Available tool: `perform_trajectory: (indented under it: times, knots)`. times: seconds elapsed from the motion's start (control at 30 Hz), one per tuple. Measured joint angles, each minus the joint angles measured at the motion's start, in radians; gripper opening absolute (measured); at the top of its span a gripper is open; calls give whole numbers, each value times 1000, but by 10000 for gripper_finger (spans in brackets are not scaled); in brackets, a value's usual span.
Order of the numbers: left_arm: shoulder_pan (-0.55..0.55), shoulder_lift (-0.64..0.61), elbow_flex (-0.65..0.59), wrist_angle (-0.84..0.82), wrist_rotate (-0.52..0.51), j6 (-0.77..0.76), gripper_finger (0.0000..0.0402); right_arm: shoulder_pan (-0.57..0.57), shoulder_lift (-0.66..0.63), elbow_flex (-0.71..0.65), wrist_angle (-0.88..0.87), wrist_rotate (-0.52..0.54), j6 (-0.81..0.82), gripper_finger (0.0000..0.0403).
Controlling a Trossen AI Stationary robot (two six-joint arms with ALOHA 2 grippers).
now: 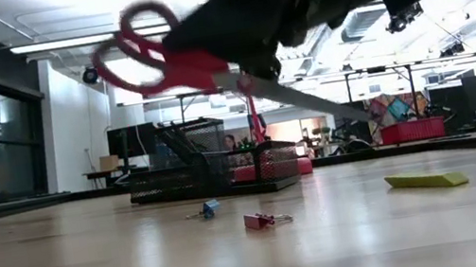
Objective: Pick and place office supplies into organizer
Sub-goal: Put the orange scissors into the desk organizer
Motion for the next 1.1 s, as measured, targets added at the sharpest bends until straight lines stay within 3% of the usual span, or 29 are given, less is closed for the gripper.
perform_trajectory:
  times: [0.1,0.3,0.47,0.6,0.8,0.97,1.1]
  knots:
    - [-17,-64,-144,212,53,17,62,-9,-3,0,31,-9,-42,11]
    - [-14,-167,-470,805,241,63,62,-22,-60,1,84,31,-183,11]
    - [9,-208,-698,1220,321,65,63,-65,-110,2,139,49,-332,11]
    - [40,-224,-832,1505,461,65,63,-144,-118,2,233,-48,-407,11]
    - [133,-245,-969,1604,482,37,63,-316,-116,2,352,-240,-402,11]
    - [188,-245,-984,1606,532,85,63,-422,-108,17,398,-384,-394,11]
    - [241,-245,-984,1599,571,107,63,-490,-105,30,378,-395,-408,11]
